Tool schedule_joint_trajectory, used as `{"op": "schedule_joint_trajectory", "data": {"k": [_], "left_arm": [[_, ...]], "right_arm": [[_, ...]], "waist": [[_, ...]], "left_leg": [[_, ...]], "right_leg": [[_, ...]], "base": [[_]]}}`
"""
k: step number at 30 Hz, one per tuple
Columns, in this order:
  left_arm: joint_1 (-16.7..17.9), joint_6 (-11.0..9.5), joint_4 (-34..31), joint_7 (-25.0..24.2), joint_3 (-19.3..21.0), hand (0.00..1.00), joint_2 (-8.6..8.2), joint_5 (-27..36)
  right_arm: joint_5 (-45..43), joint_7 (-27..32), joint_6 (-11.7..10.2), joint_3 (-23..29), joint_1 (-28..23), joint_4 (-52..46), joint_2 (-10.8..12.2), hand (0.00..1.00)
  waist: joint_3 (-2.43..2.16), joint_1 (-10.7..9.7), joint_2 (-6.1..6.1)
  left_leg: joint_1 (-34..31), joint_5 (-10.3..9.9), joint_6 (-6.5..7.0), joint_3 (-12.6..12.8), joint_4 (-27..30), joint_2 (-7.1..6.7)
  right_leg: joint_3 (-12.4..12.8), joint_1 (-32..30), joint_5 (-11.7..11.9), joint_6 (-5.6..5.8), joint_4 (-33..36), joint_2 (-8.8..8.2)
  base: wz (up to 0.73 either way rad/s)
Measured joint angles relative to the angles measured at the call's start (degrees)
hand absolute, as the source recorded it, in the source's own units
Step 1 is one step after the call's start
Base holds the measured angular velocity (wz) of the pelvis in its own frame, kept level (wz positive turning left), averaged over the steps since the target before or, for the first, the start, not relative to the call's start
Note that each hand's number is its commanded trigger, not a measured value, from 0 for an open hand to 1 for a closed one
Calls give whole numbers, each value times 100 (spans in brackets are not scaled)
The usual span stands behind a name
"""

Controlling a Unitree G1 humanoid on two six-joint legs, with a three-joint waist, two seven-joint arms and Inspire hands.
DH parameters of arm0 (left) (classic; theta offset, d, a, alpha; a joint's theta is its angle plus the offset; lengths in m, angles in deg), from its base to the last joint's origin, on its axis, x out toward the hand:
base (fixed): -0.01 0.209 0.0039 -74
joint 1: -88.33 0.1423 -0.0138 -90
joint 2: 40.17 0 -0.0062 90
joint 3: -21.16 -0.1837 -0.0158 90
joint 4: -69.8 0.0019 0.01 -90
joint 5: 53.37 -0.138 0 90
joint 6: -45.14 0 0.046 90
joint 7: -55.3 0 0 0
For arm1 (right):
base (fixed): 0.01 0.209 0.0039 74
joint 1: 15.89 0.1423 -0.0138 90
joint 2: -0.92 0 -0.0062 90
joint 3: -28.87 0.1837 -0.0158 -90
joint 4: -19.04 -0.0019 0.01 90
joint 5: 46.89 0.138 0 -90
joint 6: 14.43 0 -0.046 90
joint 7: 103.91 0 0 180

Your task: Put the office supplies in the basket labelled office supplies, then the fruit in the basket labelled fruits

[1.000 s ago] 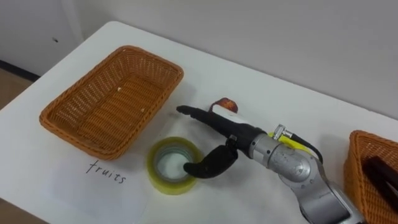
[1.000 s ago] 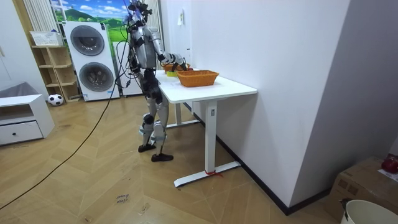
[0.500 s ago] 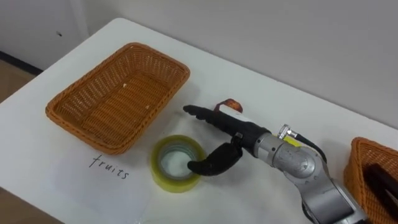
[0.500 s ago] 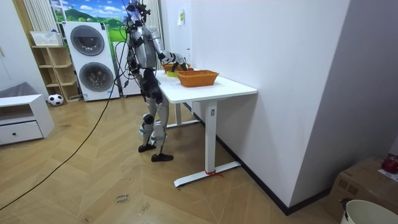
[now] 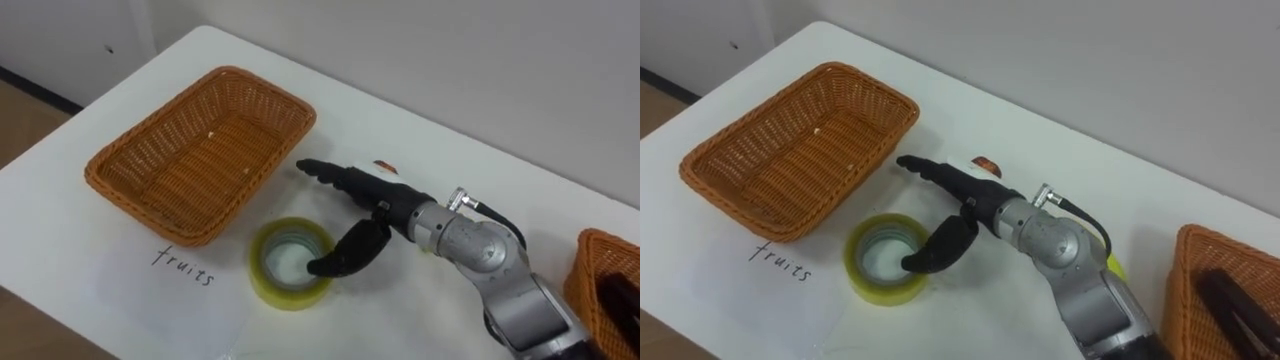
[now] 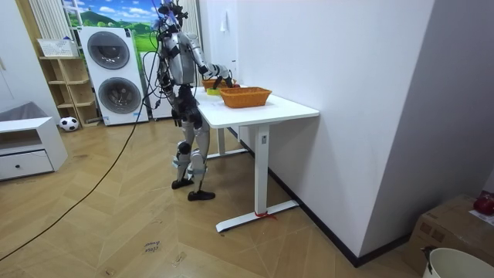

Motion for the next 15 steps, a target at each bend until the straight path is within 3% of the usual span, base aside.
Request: {"op": "schedule_joint_trajectory", "data": {"k": [15], "left_arm": [[-50,221,181,-6,20,0,-130,-1]], "right_arm": [[-255,-447,273,4,238,1,3,0]], "waist": [[3,192,-11]], "left_leg": [[85,0,0,-23,-22,0]], "right_leg": [[2,100,-1,2,-10,7]], "base": [[1]]}}
